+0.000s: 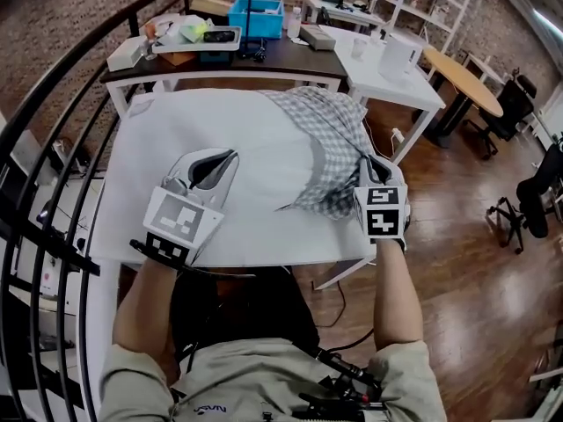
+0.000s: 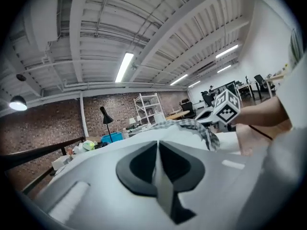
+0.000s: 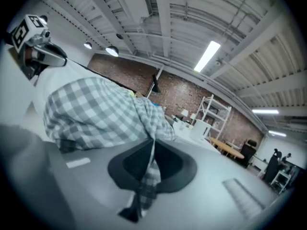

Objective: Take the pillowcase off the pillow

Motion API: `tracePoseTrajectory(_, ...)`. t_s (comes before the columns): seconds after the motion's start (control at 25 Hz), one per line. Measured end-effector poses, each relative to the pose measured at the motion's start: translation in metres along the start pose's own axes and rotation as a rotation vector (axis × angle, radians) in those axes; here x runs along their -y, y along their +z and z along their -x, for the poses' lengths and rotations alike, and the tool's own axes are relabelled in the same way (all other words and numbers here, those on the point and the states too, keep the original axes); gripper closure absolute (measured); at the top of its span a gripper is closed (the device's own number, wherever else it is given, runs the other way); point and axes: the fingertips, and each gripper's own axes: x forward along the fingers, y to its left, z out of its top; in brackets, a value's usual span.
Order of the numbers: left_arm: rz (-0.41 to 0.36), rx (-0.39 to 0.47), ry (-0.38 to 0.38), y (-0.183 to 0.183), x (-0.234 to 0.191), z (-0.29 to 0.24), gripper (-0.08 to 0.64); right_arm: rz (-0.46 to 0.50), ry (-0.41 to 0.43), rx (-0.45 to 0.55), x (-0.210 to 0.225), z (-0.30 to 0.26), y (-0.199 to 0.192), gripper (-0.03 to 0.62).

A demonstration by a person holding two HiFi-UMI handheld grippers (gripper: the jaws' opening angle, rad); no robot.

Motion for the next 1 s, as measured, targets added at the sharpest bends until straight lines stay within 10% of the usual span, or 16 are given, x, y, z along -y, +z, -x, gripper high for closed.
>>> tracePoseTrajectory(0.24,0.053,0.012,-0.035,-0.013,0.006,0.022,0.543,0.019,-0.047,-0.055,0.012,-0.007,-0.027,0.581)
tracePoseTrajectory(0.44,0.003,-0.027,-0.053,-0.023,0.016,0.014,0.528,0.004,0.096,-0.041,-0.011,0.005,-0.025,0.573)
tracePoseTrajectory(0.76,-0.122,0.160,0.100,0.065,-0.009,-0.006,0.439,-0.030,0.181,-0.031,-0.021,0.012,-0.025,0.549)
tracePoseTrajectory(1.0,-0.028,-0.084,0.067,0.028,-0.053,-0.082,0.292,-0.036,0.208,-0.033,-0.023,0.016,-0.021,0.539)
